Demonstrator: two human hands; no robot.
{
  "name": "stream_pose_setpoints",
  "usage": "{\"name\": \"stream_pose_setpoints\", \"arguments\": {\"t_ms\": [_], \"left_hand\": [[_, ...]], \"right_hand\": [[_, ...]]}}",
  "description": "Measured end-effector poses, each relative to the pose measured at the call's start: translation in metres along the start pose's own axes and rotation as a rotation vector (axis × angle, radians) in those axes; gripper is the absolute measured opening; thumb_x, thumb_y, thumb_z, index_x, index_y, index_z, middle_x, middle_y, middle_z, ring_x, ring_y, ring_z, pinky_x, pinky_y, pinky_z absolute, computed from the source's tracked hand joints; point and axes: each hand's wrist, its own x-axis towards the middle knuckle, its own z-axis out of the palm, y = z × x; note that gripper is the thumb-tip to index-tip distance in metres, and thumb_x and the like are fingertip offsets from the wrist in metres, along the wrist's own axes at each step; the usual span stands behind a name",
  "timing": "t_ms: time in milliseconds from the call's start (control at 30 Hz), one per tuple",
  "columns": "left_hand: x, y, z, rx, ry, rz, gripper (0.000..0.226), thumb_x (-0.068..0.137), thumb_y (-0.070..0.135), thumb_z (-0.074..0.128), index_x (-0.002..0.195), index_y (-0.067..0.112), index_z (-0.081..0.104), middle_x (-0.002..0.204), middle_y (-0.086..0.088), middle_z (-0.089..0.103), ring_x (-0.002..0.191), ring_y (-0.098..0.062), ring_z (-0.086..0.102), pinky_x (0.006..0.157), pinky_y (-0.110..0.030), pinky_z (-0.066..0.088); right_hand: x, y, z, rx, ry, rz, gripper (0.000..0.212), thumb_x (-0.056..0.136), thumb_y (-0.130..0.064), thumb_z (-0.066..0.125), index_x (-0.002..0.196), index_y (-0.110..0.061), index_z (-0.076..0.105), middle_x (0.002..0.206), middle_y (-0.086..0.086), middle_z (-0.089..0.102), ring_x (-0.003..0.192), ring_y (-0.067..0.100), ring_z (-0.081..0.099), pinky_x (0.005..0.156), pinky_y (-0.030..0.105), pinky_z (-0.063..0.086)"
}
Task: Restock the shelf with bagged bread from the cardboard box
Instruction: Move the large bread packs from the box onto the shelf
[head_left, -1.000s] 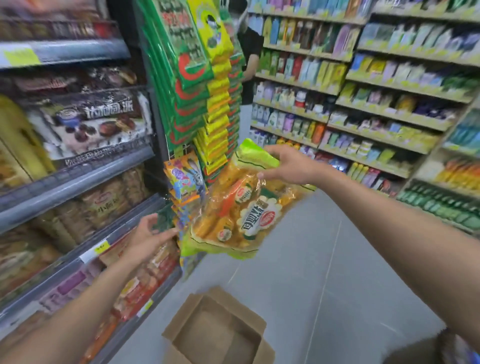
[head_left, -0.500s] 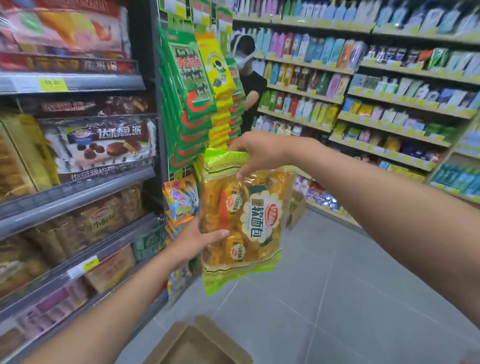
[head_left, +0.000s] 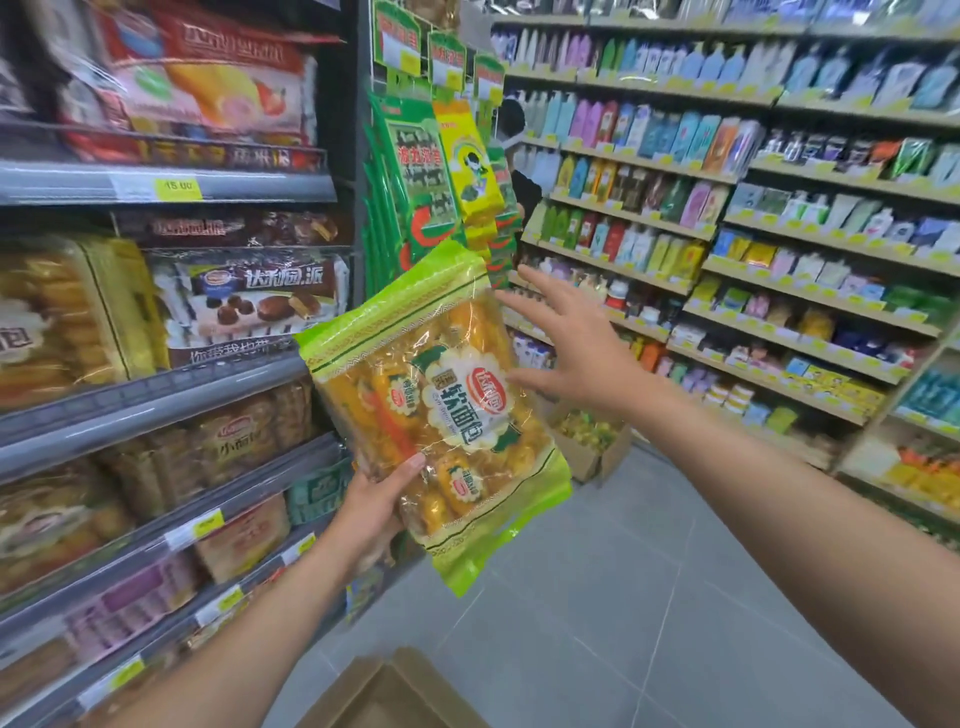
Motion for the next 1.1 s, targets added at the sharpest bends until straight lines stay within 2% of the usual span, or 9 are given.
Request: {"name": "stream_pose_setpoints", "arguments": {"t_ms": [100, 267, 367, 467, 533, 700, 867, 1000, 1100], "left_hand": [[-0.001, 0.01, -0.007, -0.105, 0.043, 0.035, 0.038, 0.099, 0.013, 0.059, 0.136, 0.01, 0.053, 0.12, -0.01, 0.072, 0.085, -0.021, 0.075, 0.05, -0.036, 0.059], [-0.006, 0.03, -0.013, -0.292, 0.08, 0.037, 0.038, 0.099, 0.017, 0.059, 0.137, 0.01, 0.056, 0.128, -0.013, 0.069, 0.101, -0.028, 0.074, 0.075, -0.05, 0.062], [-0.008, 0.041, -0.015, -0.339, 0.098, 0.038, 0.044, 0.095, 0.026, 0.063, 0.136, 0.012, 0.055, 0.13, -0.008, 0.066, 0.087, -0.022, 0.074, 0.068, -0.04, 0.063], [-0.008, 0.047, -0.013, -0.367, 0.08, 0.029, 0.047, 0.093, 0.034, 0.064, 0.135, 0.016, 0.052, 0.137, -0.014, 0.063, 0.12, -0.029, 0.065, 0.095, -0.051, 0.054], [-0.011, 0.05, -0.007, -0.424, 0.057, 0.024, 0.046, 0.098, 0.032, 0.059, 0.137, 0.011, 0.052, 0.129, -0.018, 0.067, 0.116, -0.033, 0.067, 0.093, -0.054, 0.057], [-0.023, 0.06, -0.011, -0.43, 0.033, 0.042, 0.042, 0.101, 0.029, 0.053, 0.136, 0.007, 0.055, 0.128, -0.021, 0.067, 0.111, -0.035, 0.069, 0.087, -0.052, 0.059], [-0.044, 0.078, -0.063, -0.309, 0.064, 0.134, 0.075, 0.088, 0.061, 0.059, 0.146, 0.015, 0.048, 0.143, -0.017, 0.058, 0.132, -0.035, 0.055, 0.111, -0.062, 0.038], [-0.071, 0.101, -0.131, -0.47, 0.341, 0.245, 0.114, 0.056, 0.076, 0.082, 0.147, 0.016, 0.049, 0.146, -0.019, 0.055, 0.136, -0.034, 0.052, 0.102, -0.054, 0.051], [-0.089, 0.115, -0.162, -0.451, 0.388, 0.236, 0.1, 0.066, 0.072, 0.076, 0.143, 0.014, 0.054, 0.14, -0.023, 0.059, 0.128, -0.036, 0.059, 0.096, -0.053, 0.056]], "right_hand": [[-0.022, -0.001, 0.026, 0.118, 0.003, 0.139, 0.097, 0.078, -0.065, 0.073, 0.158, -0.045, 0.021, 0.169, -0.008, 0.009, 0.154, 0.02, 0.015, 0.12, 0.059, 0.025], [-0.048, -0.028, 0.065, 0.558, 0.074, 0.506, 0.119, 0.071, -0.064, 0.08, 0.161, -0.04, 0.007, 0.169, -0.014, 0.003, 0.154, 0.007, 0.006, 0.124, 0.043, 0.015], [-0.048, -0.049, 0.086, 0.976, 0.135, 0.811, 0.134, 0.064, -0.059, 0.087, 0.162, -0.033, 0.0, 0.17, -0.002, 0.009, 0.153, 0.018, 0.019, 0.122, 0.044, 0.023], [-0.04, -0.067, 0.104, 1.389, 0.095, 0.984, 0.134, 0.047, -0.073, 0.088, 0.156, -0.033, 0.021, 0.158, -0.003, 0.04, 0.137, 0.023, 0.047, 0.111, 0.054, 0.041], [-0.032, -0.079, 0.109, 1.638, 0.058, 0.954, 0.105, 0.053, -0.059, 0.093, 0.139, -0.025, 0.044, 0.133, -0.005, 0.064, 0.116, 0.021, 0.064, 0.104, 0.053, 0.047], [-0.013, -0.095, 0.112, 1.712, 0.073, 0.833, 0.101, 0.049, -0.052, 0.097, 0.136, -0.018, 0.055, 0.123, 0.002, 0.073, 0.115, 0.025, 0.069, 0.103, 0.054, 0.051], [0.017, -0.082, 0.126, 1.62, 0.147, 0.736, 0.129, 0.048, -0.06, 0.097, 0.154, -0.023, 0.033, 0.155, 0.005, 0.046, 0.139, 0.029, 0.05, 0.114, 0.06, 0.037], [0.049, -0.086, 0.11, 1.579, 0.11, 0.61, 0.129, 0.051, -0.058, 0.097, 0.156, -0.028, 0.029, 0.161, 0.004, 0.037, 0.141, 0.027, 0.046, 0.115, 0.061, 0.037], [0.073, -0.105, 0.109, 1.569, 0.054, 0.551, 0.132, 0.054, -0.058, 0.095, 0.159, -0.023, 0.023, 0.161, 0.001, 0.035, 0.14, 0.025, 0.045, 0.116, 0.057, 0.036]]}}
